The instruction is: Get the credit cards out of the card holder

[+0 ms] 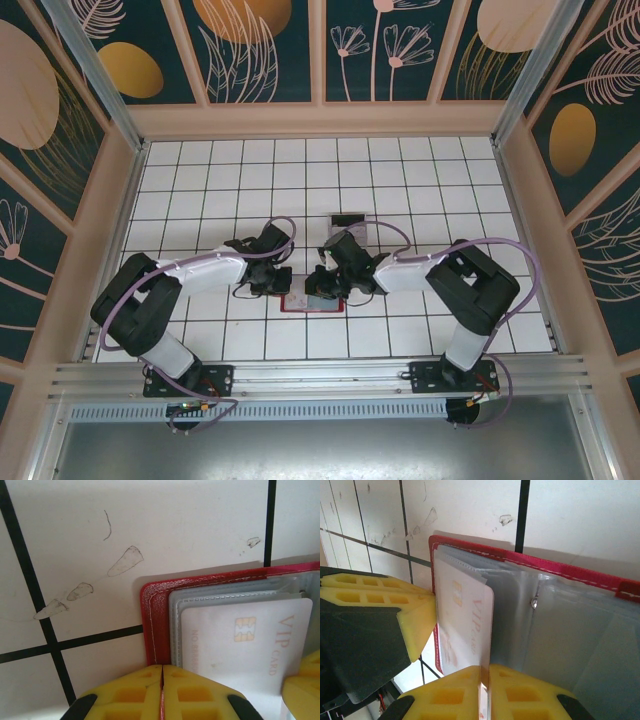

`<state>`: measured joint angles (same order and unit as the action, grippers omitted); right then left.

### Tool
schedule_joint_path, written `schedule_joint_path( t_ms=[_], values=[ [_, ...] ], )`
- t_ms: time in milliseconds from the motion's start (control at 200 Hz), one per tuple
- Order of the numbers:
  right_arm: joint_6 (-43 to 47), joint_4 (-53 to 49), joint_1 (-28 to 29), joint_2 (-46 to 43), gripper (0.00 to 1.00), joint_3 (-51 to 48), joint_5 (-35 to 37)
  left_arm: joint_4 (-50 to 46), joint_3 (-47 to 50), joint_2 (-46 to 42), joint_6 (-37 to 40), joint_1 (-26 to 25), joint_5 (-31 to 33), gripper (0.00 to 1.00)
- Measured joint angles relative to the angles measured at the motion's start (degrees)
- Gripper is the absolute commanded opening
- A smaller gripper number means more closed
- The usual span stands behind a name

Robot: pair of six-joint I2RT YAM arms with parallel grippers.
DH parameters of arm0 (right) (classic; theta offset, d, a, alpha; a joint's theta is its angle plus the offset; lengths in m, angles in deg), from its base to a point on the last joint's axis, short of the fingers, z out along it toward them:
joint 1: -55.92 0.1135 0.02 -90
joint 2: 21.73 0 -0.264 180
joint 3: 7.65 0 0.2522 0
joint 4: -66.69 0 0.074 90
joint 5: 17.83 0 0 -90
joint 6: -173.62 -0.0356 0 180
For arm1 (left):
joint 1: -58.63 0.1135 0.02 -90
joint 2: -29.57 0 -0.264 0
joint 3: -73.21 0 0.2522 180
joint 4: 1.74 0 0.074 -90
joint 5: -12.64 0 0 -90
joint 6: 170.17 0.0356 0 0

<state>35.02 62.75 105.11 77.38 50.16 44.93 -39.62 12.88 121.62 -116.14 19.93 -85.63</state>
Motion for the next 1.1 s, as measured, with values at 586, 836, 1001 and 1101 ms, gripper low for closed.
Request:
schedule_joint_path(
  t_ms=[586, 836, 1001, 1101],
  values=[
    [-4.3, 10.2, 0.0, -0.2, 0.20, -4.9, -2.9, -0.2, -0.2, 0.0, 0.0, -0.3, 0.4, 0.10],
    [-6.9, 15.8, 0.0, -0.2, 0.23, -6.5, -4.9, -1.0, -0.8, 0.4, 0.2, -0.4, 0.9, 0.10],
    [-7.5, 16.7, 0.0, -0.2, 0.21, -6.7, -5.3, -1.0, -0.9, 0.6, 0.4, -0.6, 1.1, 0.09],
    [-7.8, 17.0, 0.0, -0.9, 0.19, -7.8, -5.0, -1.0, -0.9, 0.6, 0.4, -0.6, 1.1, 0.09]
  ],
)
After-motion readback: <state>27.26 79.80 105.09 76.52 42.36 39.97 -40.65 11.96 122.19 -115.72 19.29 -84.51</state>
